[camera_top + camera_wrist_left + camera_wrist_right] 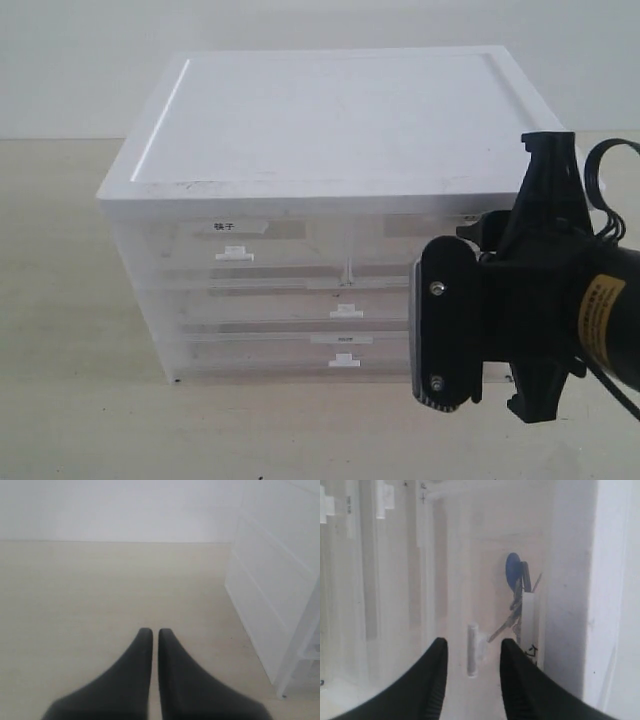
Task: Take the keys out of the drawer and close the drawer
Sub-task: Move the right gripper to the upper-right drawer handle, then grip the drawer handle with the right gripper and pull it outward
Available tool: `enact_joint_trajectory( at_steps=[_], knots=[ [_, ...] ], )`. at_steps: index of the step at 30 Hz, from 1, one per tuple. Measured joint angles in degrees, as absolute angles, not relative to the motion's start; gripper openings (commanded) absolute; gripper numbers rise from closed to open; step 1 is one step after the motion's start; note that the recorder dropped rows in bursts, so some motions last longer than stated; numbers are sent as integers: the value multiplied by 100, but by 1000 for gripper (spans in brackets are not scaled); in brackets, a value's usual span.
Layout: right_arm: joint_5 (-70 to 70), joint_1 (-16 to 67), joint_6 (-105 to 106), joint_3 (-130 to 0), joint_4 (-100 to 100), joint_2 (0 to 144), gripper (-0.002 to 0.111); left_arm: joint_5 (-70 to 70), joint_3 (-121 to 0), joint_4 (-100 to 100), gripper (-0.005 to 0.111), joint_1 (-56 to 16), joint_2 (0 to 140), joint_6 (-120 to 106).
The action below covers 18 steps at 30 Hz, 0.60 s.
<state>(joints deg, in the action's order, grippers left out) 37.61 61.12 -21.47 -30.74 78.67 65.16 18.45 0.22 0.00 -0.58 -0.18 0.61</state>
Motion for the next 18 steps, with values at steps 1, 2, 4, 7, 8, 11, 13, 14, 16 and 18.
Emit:
enact_joint_trajectory(
  at_steps=[1, 2, 4, 7, 8, 11, 13, 14, 16, 18],
  knots=[
    [3728, 6067, -2172, -3074, 7867, 6516, 32, 1845, 22, 0, 5, -58, -18, 61],
    [3674, 5981, -2184, -3074, 7867, 6516, 32, 1845, 22, 0, 5, -58, -18, 61],
    [3527, 5870, -2209, -3074, 7856, 6516, 32, 1845, 22, 0, 5, -58, -18, 61],
    [3357, 5719, -2248, -3074, 7856, 6516, 32, 1845, 22, 0, 5, -58, -18, 61],
    [3338, 5708, -2258, -3074, 7856, 6516, 32, 1845, 22, 0, 5, -58, -18, 61],
    [3297, 5698, -2269, -3074, 7856, 6516, 32, 1845, 22, 0, 5, -58, -18, 61],
    [3287, 5700, -2294, -3074, 7856, 6516, 31, 1845, 22, 0, 5, -58, -18, 61],
    [3287, 5700, -2294, -3074, 7856, 6516, 31, 1845, 22, 0, 5, -58, -18, 61],
    [3287, 5696, -2304, -3074, 7856, 6516, 31, 1845, 22, 0, 5, -58, -18, 61],
    [3287, 5696, -2309, -3074, 7856, 6516, 31, 1845, 22, 0, 5, -58, -18, 61]
  ],
)
